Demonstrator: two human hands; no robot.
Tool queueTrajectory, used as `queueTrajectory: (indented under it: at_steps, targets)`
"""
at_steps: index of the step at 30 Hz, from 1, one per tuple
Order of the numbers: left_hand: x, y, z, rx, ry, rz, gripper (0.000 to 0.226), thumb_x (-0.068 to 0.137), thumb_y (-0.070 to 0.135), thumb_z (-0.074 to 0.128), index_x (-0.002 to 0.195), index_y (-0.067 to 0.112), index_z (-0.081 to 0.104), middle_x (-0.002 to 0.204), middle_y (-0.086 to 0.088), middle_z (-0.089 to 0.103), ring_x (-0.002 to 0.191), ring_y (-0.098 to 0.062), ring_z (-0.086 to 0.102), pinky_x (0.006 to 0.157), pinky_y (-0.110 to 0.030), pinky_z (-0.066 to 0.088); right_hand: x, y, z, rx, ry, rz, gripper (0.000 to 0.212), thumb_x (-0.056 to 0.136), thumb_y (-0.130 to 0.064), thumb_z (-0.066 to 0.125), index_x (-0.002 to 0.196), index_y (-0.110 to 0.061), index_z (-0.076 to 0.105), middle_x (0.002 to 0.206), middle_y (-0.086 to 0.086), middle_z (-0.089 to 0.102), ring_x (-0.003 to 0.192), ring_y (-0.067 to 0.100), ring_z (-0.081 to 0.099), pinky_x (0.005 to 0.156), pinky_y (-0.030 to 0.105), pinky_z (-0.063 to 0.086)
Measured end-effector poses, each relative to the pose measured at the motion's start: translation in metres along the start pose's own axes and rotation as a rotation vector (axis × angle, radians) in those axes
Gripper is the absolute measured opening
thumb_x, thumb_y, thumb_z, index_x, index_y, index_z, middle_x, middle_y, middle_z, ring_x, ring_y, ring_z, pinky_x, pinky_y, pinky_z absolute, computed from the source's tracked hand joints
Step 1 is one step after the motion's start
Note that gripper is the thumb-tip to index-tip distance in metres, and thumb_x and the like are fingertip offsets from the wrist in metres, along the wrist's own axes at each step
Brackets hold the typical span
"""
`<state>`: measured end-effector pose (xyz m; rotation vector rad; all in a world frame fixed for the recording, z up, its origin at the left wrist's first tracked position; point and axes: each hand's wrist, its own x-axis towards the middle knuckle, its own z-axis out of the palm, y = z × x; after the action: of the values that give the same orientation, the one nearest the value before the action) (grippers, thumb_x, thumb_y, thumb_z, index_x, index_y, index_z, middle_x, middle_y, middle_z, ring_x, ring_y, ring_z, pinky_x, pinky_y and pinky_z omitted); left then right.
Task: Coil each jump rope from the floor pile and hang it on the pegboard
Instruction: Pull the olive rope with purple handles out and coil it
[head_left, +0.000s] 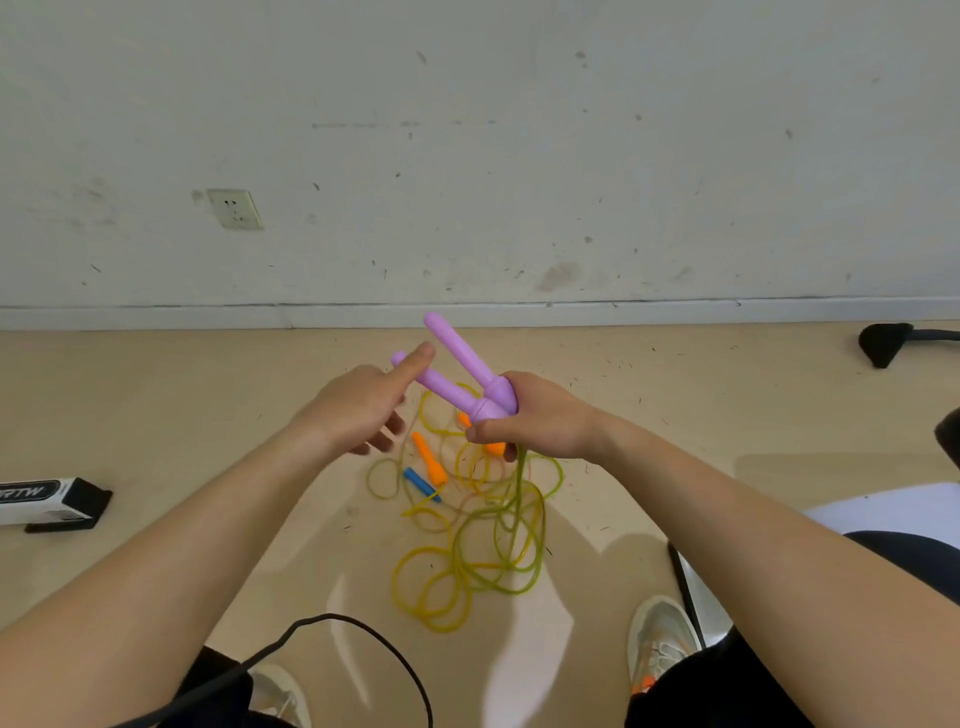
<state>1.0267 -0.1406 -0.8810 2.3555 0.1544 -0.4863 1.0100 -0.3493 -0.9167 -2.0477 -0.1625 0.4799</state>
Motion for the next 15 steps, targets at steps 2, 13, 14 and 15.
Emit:
queueTrajectory:
  at_steps: [2, 13, 14, 15]
  targets:
    - [0.004, -0.003, 0.001, 0.255, 0.293, 0.196, 0.064, 0.075, 0.081, 0.052, 0.104, 0.024, 0.054, 0.1, 0.007, 0.062, 0.092, -0.021, 0.062, 0.083, -0.038, 0.052, -0.001, 0.003, -0.005, -0.092, -0.027, 0.036, 0.035, 0.076, -0.03, 0.077, 0.098, -0.007, 0.06, 0.08, 0.0, 0.066, 0.06, 0.016, 0.066, 0.062, 0.037, 0.054]
    - [0.009, -0.018, 0.063, 0.663, 0.208, 1.014, 0.08, 0.065, 0.055, 0.064, 0.134, 0.017, 0.051, 0.116, 0.001, 0.065, 0.106, -0.021, 0.062, 0.105, -0.036, 0.034, -0.004, -0.003, 0.011, 0.031, -0.224, 0.148, 0.03, 0.068, -0.023, 0.077, 0.089, -0.006, 0.065, 0.073, 0.006, 0.059, 0.059, 0.017, 0.054, 0.065, 0.036, 0.044]
    - [0.01, -0.019, 0.062, 0.62, 0.205, 1.029, 0.073, 0.068, 0.054, 0.057, 0.131, 0.017, 0.055, 0.111, 0.0, 0.066, 0.101, -0.023, 0.063, 0.096, -0.034, 0.039, -0.003, -0.002, 0.011, 0.068, -0.202, 0.17, 0.026, 0.07, -0.023, 0.079, 0.086, -0.009, 0.064, 0.072, 0.004, 0.06, 0.058, 0.017, 0.054, 0.065, 0.035, 0.043]
    - [0.011, -0.02, 0.06, 0.59, 0.18, 1.024, 0.069, 0.072, 0.055, 0.052, 0.129, 0.017, 0.057, 0.108, 0.0, 0.065, 0.099, -0.023, 0.062, 0.088, -0.033, 0.044, -0.002, 0.0, 0.011, 0.113, -0.184, 0.19, 0.023, 0.073, -0.021, 0.08, 0.085, -0.011, 0.064, 0.072, 0.003, 0.06, 0.057, 0.016, 0.052, 0.064, 0.033, 0.044]
